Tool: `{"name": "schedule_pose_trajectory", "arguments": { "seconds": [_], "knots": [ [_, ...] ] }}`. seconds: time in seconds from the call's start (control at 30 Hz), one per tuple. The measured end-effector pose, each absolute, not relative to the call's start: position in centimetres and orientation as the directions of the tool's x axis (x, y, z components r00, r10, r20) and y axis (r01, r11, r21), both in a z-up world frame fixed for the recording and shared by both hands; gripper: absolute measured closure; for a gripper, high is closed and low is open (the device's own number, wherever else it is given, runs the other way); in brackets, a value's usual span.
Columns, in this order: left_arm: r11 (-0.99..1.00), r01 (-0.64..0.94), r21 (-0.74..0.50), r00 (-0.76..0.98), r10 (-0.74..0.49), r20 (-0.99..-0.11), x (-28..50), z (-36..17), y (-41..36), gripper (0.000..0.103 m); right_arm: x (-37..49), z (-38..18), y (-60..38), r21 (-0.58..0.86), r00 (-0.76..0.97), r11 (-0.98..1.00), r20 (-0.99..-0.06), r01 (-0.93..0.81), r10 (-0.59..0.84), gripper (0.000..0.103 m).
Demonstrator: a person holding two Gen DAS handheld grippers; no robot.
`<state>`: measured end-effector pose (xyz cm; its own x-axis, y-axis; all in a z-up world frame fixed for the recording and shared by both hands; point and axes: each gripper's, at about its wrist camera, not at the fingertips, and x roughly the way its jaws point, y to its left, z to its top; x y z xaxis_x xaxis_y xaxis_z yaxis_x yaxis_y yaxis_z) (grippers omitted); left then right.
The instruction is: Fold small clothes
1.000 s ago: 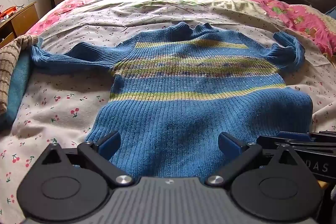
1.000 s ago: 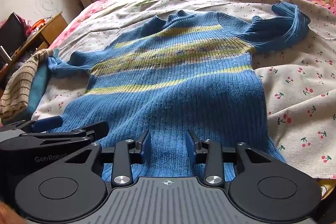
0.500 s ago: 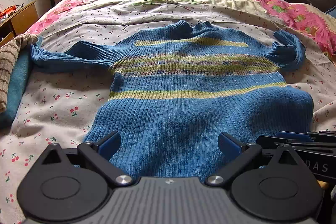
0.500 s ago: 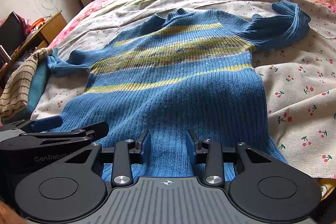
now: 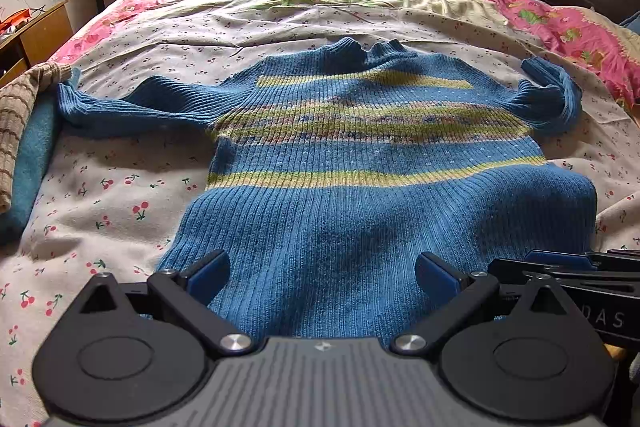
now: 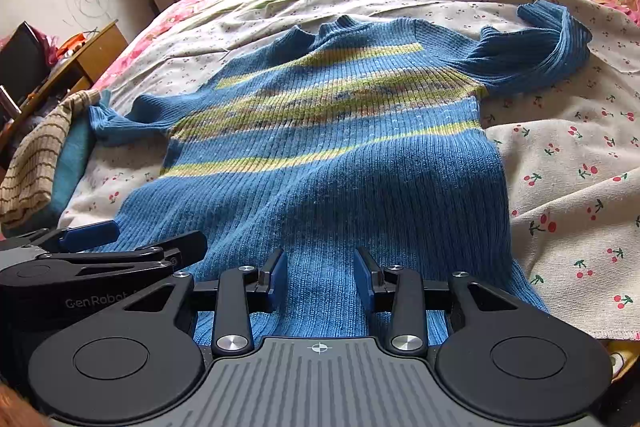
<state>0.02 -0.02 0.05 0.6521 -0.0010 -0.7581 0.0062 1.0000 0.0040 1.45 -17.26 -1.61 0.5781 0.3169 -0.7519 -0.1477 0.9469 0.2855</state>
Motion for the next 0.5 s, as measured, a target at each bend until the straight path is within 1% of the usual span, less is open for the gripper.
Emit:
{"name": "schedule_pose_trajectory", "arguments": {
  "seconds": [0.5],
  "knots": [
    [1.0,0.007,0.001,0.651,-0.004,-0.759,0.07,-0.53,-0.03,0.0,1.44,-1.6,-17.28,0.285,0.577,0.947,-0.753,-0.148,0.316,0.067]
  ]
}}
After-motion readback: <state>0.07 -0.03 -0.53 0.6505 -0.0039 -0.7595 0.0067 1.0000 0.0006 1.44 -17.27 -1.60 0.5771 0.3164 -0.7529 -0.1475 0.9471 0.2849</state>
